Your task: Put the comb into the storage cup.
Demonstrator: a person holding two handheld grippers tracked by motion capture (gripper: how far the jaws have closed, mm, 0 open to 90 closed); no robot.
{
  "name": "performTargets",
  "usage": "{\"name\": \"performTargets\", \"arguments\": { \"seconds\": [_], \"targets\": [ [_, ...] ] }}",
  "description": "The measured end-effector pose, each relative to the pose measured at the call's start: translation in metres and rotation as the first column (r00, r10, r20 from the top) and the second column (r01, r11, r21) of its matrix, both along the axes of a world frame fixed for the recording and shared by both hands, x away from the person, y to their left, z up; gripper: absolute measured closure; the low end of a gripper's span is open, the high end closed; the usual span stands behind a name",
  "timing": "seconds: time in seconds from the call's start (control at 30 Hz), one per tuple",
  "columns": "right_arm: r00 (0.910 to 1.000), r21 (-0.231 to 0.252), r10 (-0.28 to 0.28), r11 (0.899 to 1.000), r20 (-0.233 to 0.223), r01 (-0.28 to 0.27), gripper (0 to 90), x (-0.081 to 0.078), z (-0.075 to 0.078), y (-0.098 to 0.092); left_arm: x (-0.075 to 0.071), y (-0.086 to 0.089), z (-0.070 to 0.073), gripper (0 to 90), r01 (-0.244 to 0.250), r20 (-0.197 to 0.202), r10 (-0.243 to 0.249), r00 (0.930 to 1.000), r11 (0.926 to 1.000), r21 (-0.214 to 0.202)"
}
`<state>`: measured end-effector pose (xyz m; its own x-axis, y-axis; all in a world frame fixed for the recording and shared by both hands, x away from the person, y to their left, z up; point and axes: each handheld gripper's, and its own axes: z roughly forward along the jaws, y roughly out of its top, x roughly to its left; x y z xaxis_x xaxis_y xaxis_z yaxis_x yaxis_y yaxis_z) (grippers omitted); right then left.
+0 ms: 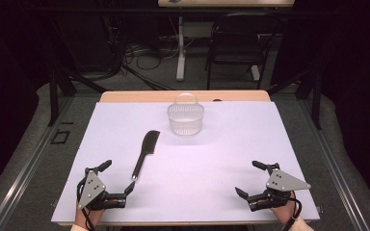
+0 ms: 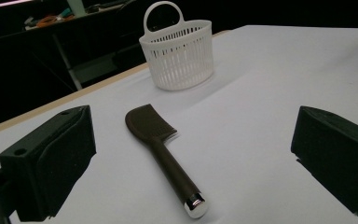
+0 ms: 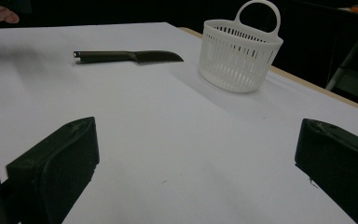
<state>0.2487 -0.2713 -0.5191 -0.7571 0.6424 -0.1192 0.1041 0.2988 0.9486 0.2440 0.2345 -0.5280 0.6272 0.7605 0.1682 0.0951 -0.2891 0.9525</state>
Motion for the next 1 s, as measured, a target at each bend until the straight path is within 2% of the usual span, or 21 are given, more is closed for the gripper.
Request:
{"name": "performTargets", "arguments": {
  "seconds": [0.13, 0.43, 0.53, 0.87, 1.0],
  "targets": [
    [1.0000, 0.000, 0.000, 1.000, -0.001, 0.000, 0.0, 0.001, 0.000, 0.000, 0.000, -0.002, 0.001, 0.0, -0.001, 0.005, 0.001, 1.0000, 0.9999, 0.011],
    [0.9999, -0.009, 0.001, 1.000, -0.015, -0.001, 0.0, 0.003, -0.002, 0.002, 0.006, -0.006, 0.001, 0.0, -0.014, -0.015, 0.014, 0.9998, 0.9998, 0.011],
    [0.9999, -0.011, 0.000, 1.000, -0.013, 0.000, 0.0, 0.003, -0.002, 0.002, 0.009, -0.009, 0.001, 0.1, 0.000, -0.030, 0.001, 0.9996, 0.9998, 0.020],
    [0.9997, -0.017, 0.002, 1.000, -0.022, -0.002, 0.0, 0.004, -0.002, 0.002, 0.017, -0.018, 0.001, 0.1, 0.008, -0.046, -0.007, 0.9989, 0.9997, 0.023],
    [0.9998, -0.017, 0.000, 1.000, -0.019, -0.001, 0.0, 0.004, -0.002, 0.002, 0.020, -0.022, 0.000, 0.1, 0.013, -0.067, -0.011, 0.9977, 0.9995, 0.028]
  ]
}}
